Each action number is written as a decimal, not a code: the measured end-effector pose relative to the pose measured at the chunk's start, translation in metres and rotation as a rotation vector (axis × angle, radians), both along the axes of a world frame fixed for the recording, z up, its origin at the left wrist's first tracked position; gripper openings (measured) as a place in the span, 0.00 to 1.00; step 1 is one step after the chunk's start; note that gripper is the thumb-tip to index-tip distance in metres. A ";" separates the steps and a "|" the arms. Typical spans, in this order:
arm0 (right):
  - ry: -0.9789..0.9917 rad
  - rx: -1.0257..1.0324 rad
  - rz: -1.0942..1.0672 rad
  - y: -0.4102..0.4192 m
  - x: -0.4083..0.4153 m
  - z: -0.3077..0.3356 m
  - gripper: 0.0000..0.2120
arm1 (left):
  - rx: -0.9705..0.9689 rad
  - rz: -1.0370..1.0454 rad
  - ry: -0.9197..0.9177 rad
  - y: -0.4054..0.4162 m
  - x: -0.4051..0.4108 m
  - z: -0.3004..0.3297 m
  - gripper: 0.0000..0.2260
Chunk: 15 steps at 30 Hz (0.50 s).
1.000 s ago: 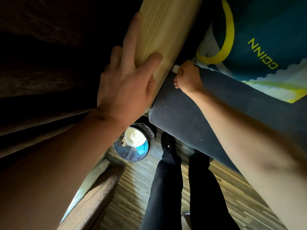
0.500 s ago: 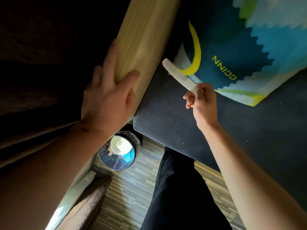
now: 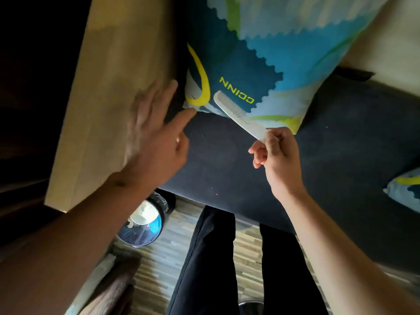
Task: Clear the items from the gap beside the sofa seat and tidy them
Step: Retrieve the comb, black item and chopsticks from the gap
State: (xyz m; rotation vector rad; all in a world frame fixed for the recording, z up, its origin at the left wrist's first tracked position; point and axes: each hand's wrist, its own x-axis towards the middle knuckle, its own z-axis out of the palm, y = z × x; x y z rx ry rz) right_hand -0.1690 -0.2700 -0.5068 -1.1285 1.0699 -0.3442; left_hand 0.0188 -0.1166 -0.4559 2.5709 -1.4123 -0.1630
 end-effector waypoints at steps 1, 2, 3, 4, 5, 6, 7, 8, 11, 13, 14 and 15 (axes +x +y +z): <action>0.003 -0.010 -0.020 -0.011 -0.011 0.004 0.10 | -0.032 0.046 0.149 -0.022 -0.018 -0.003 0.22; 0.012 -0.012 -0.035 -0.018 -0.019 0.006 0.10 | -0.063 0.123 0.279 -0.037 -0.030 -0.005 0.21; 0.021 -0.016 -0.058 -0.031 -0.032 0.010 0.09 | -0.099 0.194 0.376 -0.057 -0.045 -0.009 0.21; 0.028 -0.021 -0.080 -0.047 -0.048 0.013 0.09 | -0.116 0.258 0.454 -0.081 -0.062 -0.013 0.20; 0.028 -0.017 -0.095 -0.056 -0.059 0.015 0.08 | -0.119 0.344 0.567 -0.097 -0.072 -0.015 0.19; 0.026 -0.011 -0.113 -0.069 -0.073 0.016 0.08 | -0.124 0.469 0.749 -0.119 -0.085 -0.017 0.17; 0.013 0.007 -0.126 -0.079 -0.085 0.017 0.08 | -0.136 0.626 1.001 -0.138 -0.097 -0.017 0.15; -0.004 0.028 -0.128 -0.089 -0.097 0.019 0.08 | -0.179 0.763 1.284 -0.156 -0.109 -0.018 0.13; -0.056 0.109 -0.113 -0.114 -0.134 0.025 0.07 | -0.285 0.874 1.695 -0.197 -0.150 -0.024 0.12; -0.071 0.161 -0.124 -0.131 -0.161 0.028 0.07 | -0.361 0.862 1.797 -0.226 -0.179 -0.026 0.13; -0.073 0.182 -0.122 -0.137 -0.172 0.028 0.08 | -0.405 0.858 1.875 -0.240 -0.191 -0.026 0.13; -0.079 0.205 -0.111 -0.145 -0.185 0.028 0.08 | -0.438 0.835 1.953 -0.255 -0.204 -0.025 0.12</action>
